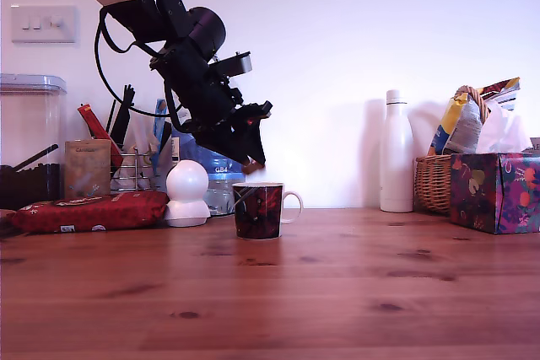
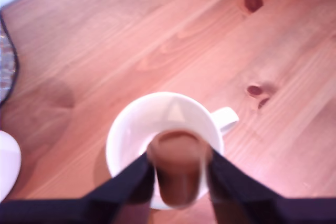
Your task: Pick up the coffee capsules from the table one by one and drop them inside the nearest coffee cup
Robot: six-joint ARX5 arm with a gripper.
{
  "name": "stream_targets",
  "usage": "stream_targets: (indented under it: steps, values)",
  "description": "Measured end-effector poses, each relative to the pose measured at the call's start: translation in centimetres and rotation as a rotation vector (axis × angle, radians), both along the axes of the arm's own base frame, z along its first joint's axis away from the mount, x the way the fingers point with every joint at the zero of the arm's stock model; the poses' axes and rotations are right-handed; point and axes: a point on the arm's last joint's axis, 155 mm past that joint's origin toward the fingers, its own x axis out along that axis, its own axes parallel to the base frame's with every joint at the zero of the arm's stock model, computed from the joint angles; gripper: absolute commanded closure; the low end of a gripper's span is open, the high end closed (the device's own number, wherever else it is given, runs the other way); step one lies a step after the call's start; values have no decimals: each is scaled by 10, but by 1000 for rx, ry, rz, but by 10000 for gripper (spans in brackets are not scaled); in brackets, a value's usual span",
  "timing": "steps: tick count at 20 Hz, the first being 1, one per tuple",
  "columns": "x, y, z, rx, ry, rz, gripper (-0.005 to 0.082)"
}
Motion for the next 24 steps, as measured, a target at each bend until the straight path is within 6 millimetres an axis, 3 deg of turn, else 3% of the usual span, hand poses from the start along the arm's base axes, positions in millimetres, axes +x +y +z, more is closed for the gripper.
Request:
stream_targets:
  steps: [10,12,14,16,20,24]
  values:
    - [1,3,0,0,0,5,2]
    - [1,2,0,-3,3,1,138]
    - [0,1,0,-7,6,-4,428]
    - [-2,2,-1,-3,15,-4,783]
    - [-11,2,2,-10,44,-20,786]
    - [-23,4,24,-29,55,-40,786]
